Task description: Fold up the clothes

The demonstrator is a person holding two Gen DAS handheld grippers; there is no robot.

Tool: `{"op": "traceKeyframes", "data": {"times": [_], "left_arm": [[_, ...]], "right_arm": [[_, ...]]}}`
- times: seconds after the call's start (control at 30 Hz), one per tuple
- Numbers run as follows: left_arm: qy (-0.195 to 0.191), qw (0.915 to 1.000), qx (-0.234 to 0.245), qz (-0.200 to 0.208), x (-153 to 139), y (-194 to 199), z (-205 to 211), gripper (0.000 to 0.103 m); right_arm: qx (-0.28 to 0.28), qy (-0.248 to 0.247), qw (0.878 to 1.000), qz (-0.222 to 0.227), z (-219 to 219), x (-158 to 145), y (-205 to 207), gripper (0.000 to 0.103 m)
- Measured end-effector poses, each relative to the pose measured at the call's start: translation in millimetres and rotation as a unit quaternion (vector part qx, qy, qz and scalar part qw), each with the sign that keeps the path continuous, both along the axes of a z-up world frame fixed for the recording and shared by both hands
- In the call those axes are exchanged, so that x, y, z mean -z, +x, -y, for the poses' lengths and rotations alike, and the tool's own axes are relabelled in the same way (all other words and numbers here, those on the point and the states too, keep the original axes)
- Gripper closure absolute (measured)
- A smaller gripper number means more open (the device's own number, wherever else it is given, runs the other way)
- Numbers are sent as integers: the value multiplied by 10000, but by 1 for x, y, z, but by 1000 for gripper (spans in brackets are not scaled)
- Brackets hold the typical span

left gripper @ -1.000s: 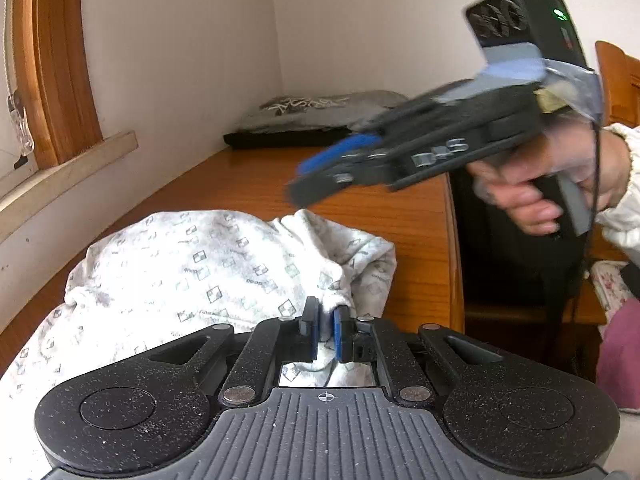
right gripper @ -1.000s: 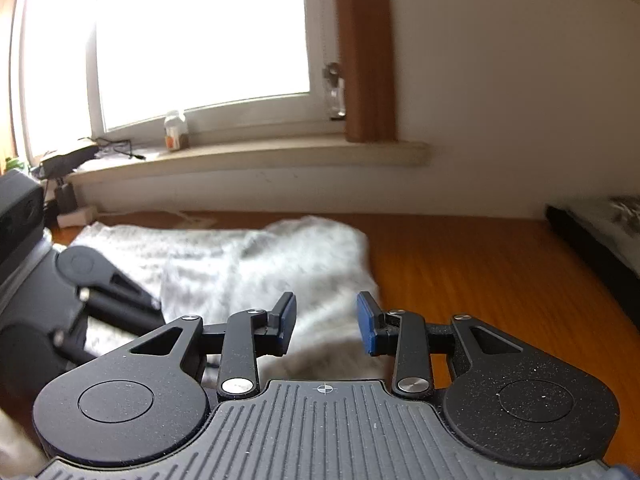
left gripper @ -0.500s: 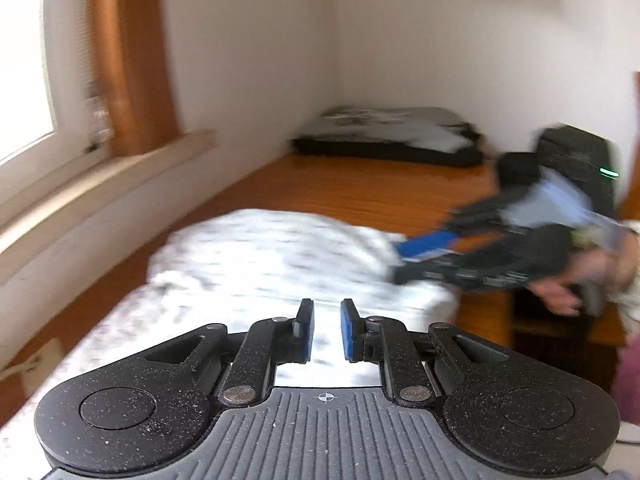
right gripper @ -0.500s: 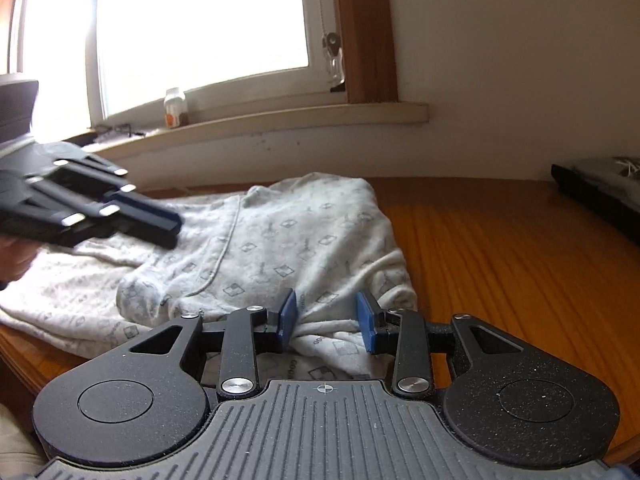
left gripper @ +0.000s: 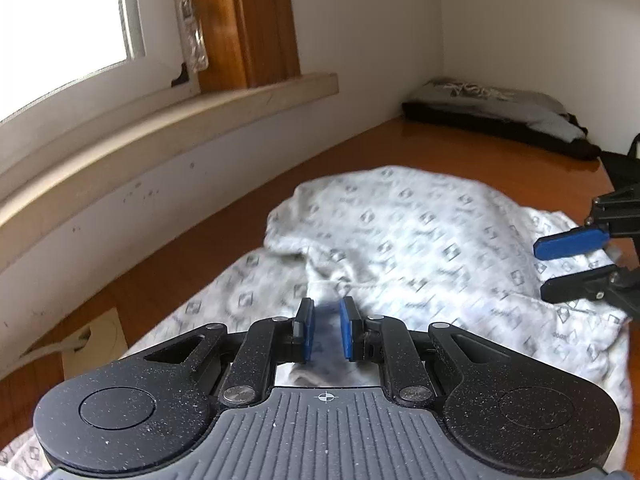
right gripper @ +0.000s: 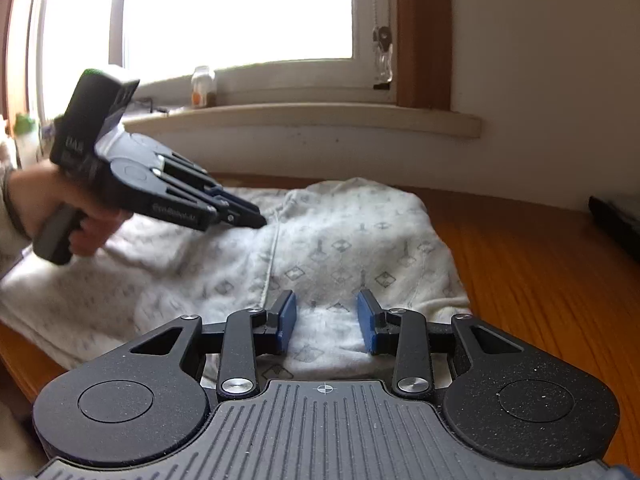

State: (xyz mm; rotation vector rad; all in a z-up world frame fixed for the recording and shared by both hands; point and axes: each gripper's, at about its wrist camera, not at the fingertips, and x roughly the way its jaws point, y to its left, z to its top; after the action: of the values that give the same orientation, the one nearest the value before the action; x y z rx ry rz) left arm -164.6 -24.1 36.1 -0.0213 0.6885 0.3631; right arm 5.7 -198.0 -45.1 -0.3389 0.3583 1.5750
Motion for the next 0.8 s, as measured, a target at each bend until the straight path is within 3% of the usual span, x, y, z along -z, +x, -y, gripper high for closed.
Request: {"op": "traceKeyframes", "data": {"times": [0.4, 0.8], "left_arm": [[-125, 9997, 140, 135, 8, 30, -12, 87], [-47, 9993, 335, 140, 16, 136, 2, 87]], "right_arm": [[-53, -95, 9994, 314, 4, 3, 27, 68], [426, -266, 9987, 90, 8, -6, 128, 61]]}}
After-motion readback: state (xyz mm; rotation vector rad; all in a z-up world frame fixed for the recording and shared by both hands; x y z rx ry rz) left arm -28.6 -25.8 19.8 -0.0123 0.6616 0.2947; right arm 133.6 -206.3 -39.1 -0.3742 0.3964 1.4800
